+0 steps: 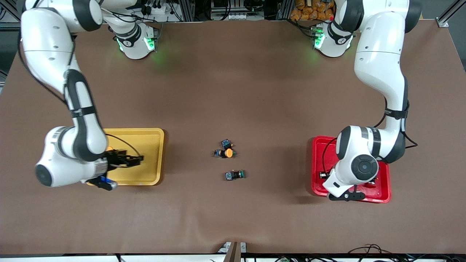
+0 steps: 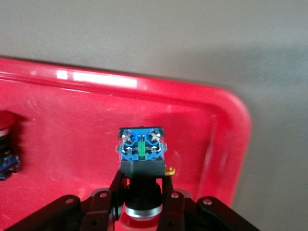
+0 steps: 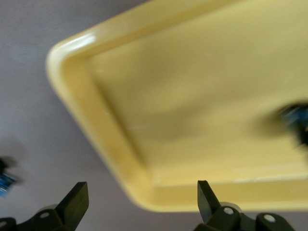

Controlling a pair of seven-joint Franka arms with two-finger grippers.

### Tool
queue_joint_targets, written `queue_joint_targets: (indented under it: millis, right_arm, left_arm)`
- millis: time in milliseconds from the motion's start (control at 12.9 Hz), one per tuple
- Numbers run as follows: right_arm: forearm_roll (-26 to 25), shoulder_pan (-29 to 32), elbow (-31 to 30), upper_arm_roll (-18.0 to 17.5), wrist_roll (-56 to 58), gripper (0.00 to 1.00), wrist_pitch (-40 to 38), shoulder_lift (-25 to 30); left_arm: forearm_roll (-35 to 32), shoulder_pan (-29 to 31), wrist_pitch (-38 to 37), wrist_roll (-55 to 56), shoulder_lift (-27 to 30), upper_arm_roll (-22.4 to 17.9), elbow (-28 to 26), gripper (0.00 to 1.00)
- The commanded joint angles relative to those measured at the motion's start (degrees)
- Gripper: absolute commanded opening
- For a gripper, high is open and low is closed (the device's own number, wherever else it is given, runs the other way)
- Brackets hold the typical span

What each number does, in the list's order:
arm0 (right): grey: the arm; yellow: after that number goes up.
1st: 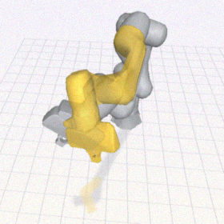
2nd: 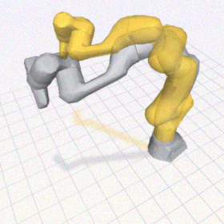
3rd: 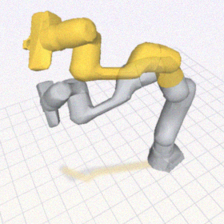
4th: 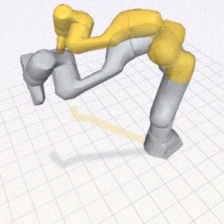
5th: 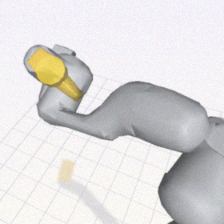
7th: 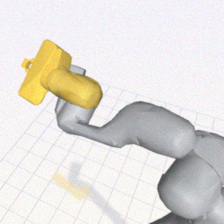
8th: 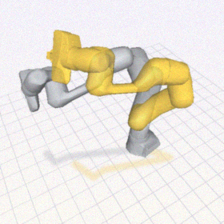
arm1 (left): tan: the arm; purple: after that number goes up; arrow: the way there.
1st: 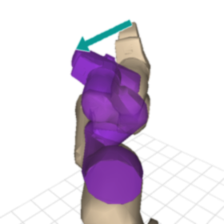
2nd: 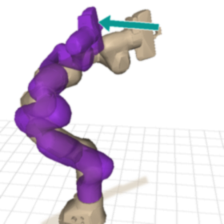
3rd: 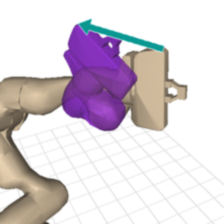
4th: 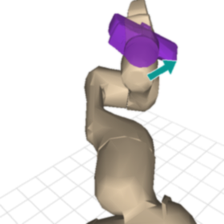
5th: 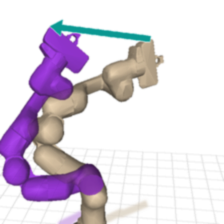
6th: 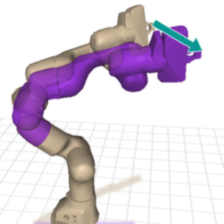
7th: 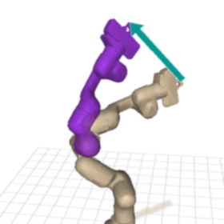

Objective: Place red and yellow buttons in trays
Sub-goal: 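Release the yellow button in the yellow tray with the right gripper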

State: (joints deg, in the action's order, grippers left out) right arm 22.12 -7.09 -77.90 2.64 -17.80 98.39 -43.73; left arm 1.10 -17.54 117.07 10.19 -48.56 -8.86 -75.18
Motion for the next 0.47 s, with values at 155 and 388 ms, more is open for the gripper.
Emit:
queue_joint_targets:
  millis: [155, 388]
  right_arm:
    - [3.4, -8.7, 0.2, 0.3, -22.1, 1.0, 5.1, 0.1]
    - [5.6, -12.8, 0.2, 0.3, -37.0, 1.0, 12.7, -0.9]
  left_arm:
    - [0.1, 3.2, -0.6, -6.8, 0.5, 0.8, -1.1, 0.0]
    - [0.2, 3.3, -0.5, -7.0, -0.2, 0.8, -1.1, 0.0]
